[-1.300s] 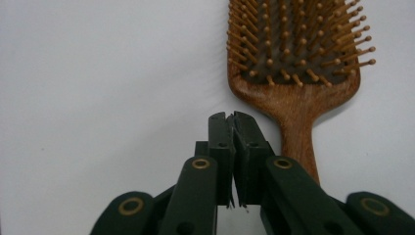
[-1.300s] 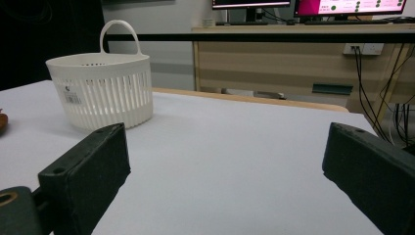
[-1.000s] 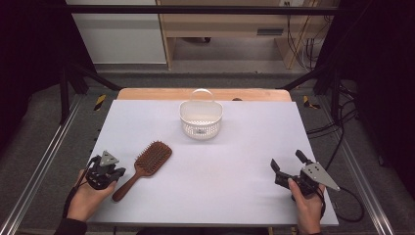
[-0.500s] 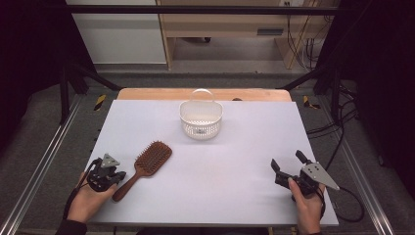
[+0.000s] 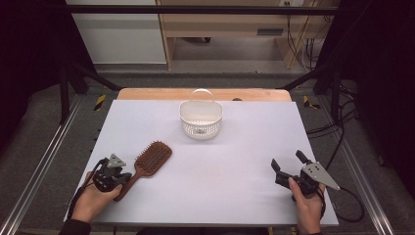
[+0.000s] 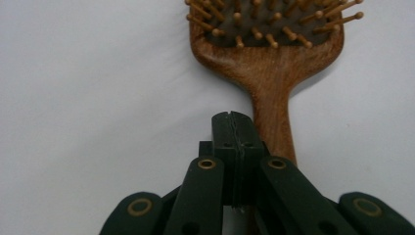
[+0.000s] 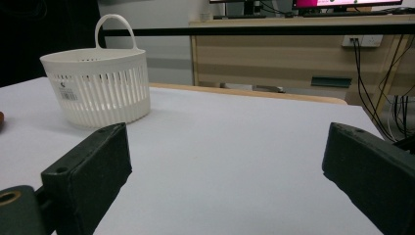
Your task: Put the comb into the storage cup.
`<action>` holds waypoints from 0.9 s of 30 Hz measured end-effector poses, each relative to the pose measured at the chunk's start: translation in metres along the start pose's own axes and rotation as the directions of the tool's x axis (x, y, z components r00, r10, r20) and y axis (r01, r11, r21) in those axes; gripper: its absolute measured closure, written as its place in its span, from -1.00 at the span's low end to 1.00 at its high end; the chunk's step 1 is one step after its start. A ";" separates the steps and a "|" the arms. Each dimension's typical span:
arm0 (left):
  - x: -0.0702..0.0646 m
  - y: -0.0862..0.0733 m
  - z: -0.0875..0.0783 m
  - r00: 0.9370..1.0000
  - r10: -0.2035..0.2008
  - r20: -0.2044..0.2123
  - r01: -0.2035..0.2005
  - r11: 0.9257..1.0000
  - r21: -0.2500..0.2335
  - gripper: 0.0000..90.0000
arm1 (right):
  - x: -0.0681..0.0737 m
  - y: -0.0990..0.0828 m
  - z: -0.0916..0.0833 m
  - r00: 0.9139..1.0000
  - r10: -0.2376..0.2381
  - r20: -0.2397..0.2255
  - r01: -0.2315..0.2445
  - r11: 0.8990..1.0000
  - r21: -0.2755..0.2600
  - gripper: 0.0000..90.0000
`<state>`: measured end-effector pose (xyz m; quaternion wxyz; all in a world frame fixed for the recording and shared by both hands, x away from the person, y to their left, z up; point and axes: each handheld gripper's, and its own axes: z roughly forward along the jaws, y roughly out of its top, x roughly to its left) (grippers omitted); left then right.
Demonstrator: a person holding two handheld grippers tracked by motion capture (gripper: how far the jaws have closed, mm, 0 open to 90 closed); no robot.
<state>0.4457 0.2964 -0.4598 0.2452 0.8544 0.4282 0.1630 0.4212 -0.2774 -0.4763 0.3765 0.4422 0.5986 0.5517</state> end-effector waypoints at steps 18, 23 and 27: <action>-0.010 0.025 -0.016 1.000 -0.004 -0.003 0.004 1.000 0.010 0.97 | 0.002 0.000 0.001 1.000 -0.003 -0.015 0.003 1.000 0.007 -0.90; -0.015 0.037 -0.014 1.000 0.011 -0.004 -0.011 0.997 0.074 0.83 | 0.003 -0.002 0.005 0.999 -0.015 -0.031 0.016 0.999 0.029 -0.90; -0.020 0.043 -0.010 1.000 0.000 -0.023 0.003 0.994 0.105 0.46 | 0.004 -0.001 0.005 0.999 -0.018 -0.036 0.019 1.000 0.021 -0.90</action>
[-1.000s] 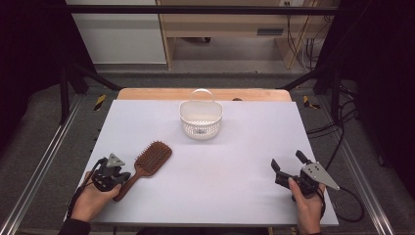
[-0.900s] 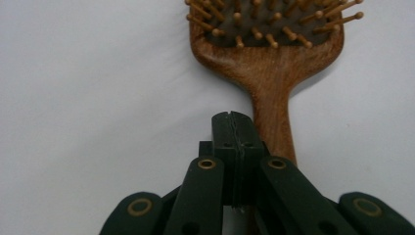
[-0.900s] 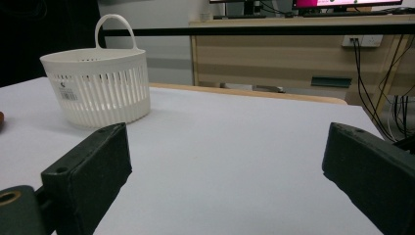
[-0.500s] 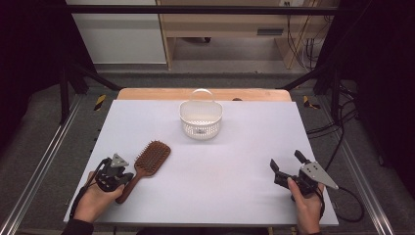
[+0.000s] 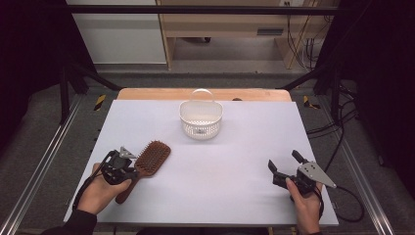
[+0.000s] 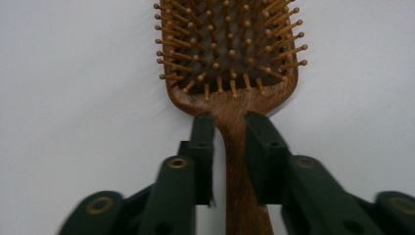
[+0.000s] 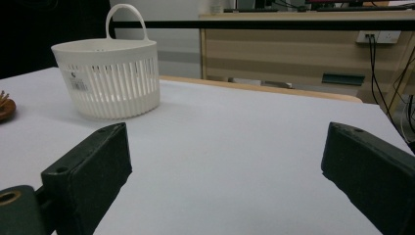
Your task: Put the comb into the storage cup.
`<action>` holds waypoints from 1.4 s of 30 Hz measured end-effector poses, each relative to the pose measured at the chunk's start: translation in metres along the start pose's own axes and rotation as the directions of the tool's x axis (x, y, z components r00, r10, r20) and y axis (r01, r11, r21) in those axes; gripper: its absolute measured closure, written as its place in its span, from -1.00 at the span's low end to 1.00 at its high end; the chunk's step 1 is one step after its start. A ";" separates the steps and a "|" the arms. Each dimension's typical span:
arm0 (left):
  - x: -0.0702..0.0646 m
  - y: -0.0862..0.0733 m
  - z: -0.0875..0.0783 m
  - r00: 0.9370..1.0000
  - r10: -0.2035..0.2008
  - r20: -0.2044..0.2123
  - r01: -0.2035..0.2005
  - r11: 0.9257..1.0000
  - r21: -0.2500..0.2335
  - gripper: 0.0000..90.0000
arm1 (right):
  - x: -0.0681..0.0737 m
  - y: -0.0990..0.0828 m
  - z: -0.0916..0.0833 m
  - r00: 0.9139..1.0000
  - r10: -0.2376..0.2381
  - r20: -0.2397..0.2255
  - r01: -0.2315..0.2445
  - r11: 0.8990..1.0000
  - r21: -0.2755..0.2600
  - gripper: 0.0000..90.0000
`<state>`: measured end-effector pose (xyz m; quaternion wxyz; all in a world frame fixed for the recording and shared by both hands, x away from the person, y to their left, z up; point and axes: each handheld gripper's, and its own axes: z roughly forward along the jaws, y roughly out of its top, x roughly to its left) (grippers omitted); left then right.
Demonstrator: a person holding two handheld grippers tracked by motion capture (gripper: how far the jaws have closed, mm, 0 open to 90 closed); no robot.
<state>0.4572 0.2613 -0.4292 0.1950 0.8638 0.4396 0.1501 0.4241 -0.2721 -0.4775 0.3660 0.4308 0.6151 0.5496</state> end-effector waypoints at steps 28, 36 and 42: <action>-0.003 0.007 0.022 0.999 -0.037 0.030 0.034 0.994 0.100 -0.49 | 0.001 0.002 -0.002 1.000 0.001 -0.006 -0.001 1.000 -0.009 -0.90; 0.001 0.006 0.025 0.998 -0.050 0.032 0.045 0.991 0.126 -0.10 | 0.000 0.002 -0.001 1.000 0.002 -0.007 -0.002 1.000 -0.008 -0.90; 0.003 0.006 0.026 0.997 -0.055 0.048 0.048 0.990 0.130 0.09 | 0.001 0.002 -0.001 1.000 0.001 -0.008 -0.001 1.000 -0.008 -0.90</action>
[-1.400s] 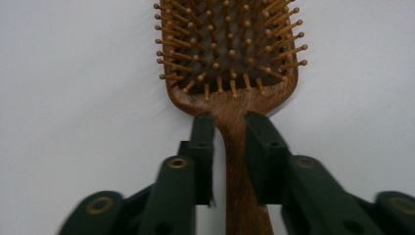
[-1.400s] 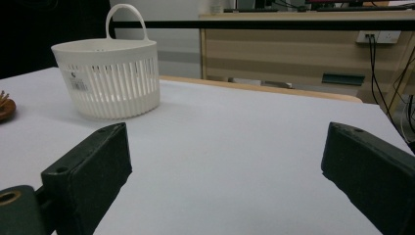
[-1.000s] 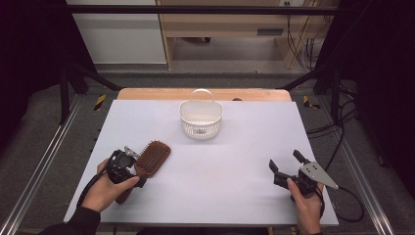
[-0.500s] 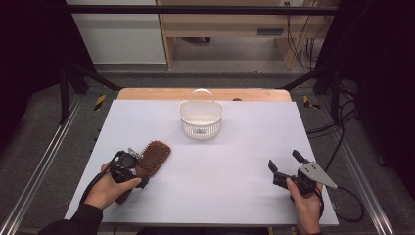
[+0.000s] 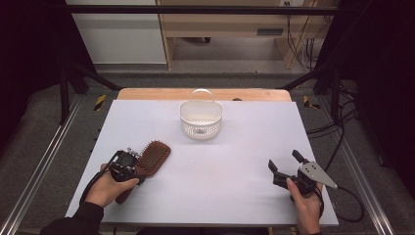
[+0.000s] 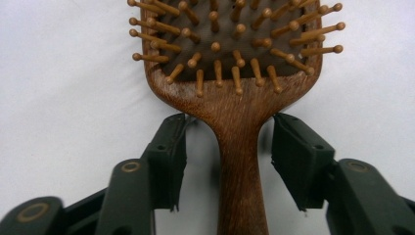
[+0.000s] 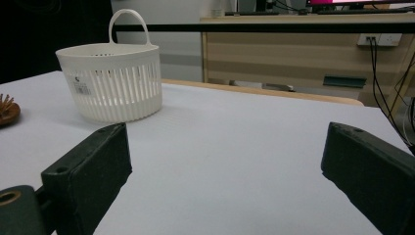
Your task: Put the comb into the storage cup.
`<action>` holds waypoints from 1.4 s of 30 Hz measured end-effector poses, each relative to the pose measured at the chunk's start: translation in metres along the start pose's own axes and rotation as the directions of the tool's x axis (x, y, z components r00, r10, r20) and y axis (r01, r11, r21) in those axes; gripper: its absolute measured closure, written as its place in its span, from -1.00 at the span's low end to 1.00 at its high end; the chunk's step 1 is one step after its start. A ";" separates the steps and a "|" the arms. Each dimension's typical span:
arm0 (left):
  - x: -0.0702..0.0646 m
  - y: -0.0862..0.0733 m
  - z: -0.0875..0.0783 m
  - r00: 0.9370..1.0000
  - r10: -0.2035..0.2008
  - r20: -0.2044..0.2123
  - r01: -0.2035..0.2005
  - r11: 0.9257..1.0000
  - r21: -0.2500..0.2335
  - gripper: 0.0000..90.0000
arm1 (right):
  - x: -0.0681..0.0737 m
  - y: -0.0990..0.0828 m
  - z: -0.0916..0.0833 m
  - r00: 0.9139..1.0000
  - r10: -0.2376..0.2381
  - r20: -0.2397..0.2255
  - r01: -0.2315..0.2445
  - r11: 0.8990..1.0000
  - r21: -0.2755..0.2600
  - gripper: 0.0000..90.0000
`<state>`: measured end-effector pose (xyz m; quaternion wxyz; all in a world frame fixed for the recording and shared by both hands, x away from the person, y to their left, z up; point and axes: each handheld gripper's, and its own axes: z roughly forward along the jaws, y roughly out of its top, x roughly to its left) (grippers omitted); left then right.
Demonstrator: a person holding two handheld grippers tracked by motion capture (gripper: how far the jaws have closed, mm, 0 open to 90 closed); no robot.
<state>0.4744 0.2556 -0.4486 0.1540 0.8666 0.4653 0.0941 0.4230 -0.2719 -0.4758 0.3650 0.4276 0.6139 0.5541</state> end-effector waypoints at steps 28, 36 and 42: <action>0.001 -0.013 -0.004 0.997 0.076 -0.005 -0.076 0.993 -0.094 0.60 | 0.000 0.000 0.000 1.000 0.004 -0.013 -0.004 1.000 0.007 -0.90; -0.001 -0.011 -0.029 0.997 0.047 -0.057 -0.062 0.948 -0.313 0.60 | 0.003 0.001 0.000 1.000 0.000 -0.024 0.000 1.000 0.003 -0.90; -0.014 -0.020 -0.027 0.996 0.034 -0.086 -0.070 0.890 -0.451 0.60 | 0.006 0.002 0.001 0.998 0.022 -0.064 -0.020 0.999 0.028 -0.90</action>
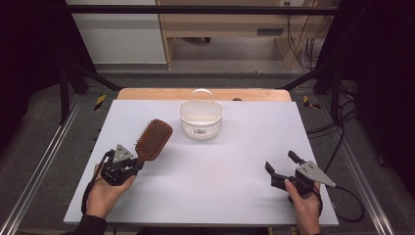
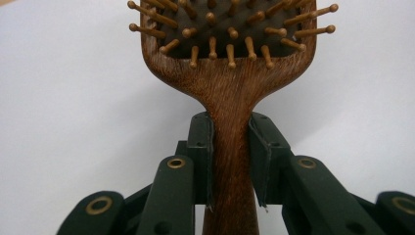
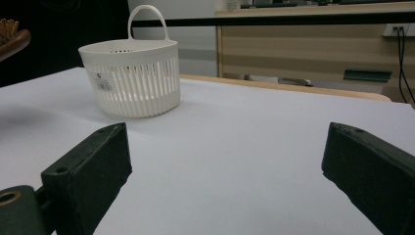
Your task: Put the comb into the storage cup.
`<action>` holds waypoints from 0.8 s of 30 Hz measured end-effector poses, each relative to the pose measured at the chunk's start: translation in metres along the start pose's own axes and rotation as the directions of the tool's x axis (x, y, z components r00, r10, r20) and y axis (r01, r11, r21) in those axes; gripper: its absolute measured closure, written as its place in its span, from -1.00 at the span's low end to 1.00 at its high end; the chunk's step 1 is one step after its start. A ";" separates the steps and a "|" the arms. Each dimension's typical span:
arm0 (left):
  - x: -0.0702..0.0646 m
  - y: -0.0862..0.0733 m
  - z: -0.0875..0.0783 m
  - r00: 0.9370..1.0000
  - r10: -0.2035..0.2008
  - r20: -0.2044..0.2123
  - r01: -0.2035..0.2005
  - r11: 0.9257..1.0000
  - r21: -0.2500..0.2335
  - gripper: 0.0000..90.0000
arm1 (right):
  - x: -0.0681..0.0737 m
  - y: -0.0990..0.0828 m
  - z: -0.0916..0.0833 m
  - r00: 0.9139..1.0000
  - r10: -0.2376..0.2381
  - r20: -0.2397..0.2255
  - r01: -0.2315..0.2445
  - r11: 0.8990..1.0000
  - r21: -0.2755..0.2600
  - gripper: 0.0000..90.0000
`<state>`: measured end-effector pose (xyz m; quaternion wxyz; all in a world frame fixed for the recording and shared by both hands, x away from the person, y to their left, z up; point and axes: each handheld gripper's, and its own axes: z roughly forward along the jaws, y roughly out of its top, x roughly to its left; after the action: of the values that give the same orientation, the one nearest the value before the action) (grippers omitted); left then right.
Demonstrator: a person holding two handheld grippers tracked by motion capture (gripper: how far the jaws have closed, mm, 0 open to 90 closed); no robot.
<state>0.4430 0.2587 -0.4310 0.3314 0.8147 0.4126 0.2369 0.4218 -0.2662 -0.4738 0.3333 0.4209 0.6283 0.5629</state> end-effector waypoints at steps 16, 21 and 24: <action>-0.030 -0.015 0.012 0.999 0.006 -0.032 -0.014 0.966 -0.258 0.60 | 0.029 0.004 0.012 0.992 0.049 -0.115 -0.047 0.999 0.015 -0.93; -0.032 -0.017 0.011 1.000 -0.001 -0.031 -0.008 0.957 -0.290 0.60 | 0.060 0.011 0.023 0.976 0.093 -0.197 -0.094 0.996 0.007 -0.93; -0.036 -0.018 0.009 0.999 0.007 -0.038 -0.018 0.947 -0.321 0.60 | 0.082 0.014 0.035 0.956 0.135 -0.259 -0.139 0.990 0.002 -0.92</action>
<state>0.4198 0.2336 -0.4548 0.4506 0.7482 0.3693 0.3176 0.4210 -0.1768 -0.4605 0.2123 0.3837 0.6311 0.6399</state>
